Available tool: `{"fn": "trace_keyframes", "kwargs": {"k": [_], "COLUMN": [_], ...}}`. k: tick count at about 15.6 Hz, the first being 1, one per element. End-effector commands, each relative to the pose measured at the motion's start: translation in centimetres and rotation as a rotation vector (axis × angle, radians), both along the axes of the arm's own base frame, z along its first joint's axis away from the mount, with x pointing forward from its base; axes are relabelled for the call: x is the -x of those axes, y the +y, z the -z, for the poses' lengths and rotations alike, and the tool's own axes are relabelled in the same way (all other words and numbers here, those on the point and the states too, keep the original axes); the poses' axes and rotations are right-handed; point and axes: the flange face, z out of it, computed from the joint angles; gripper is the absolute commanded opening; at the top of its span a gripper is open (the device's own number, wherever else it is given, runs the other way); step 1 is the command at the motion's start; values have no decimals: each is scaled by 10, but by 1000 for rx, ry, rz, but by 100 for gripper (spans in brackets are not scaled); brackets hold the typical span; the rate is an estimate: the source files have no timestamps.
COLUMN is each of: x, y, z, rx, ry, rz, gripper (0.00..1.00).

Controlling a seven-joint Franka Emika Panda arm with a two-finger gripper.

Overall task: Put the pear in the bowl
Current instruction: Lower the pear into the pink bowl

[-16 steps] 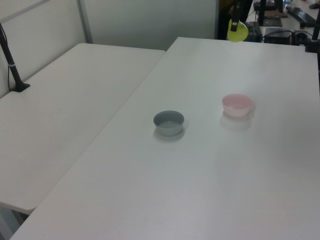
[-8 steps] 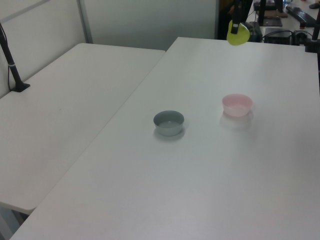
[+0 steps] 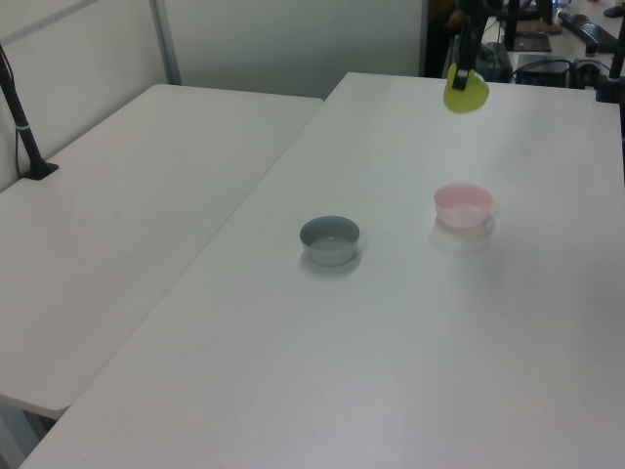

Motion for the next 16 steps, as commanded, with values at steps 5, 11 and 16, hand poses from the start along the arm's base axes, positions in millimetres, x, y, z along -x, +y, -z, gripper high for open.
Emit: {"fn": "trace_keyframes", "kwargs": {"k": [5, 11, 16], "x": [3, -7, -14], "y": [14, 8, 0], "z": [86, 135, 172], "rx": [10, 46, 79], "ry": [-22, 4, 60], "rz": [-37, -55, -62], "gripper": [7, 7, 7]}}
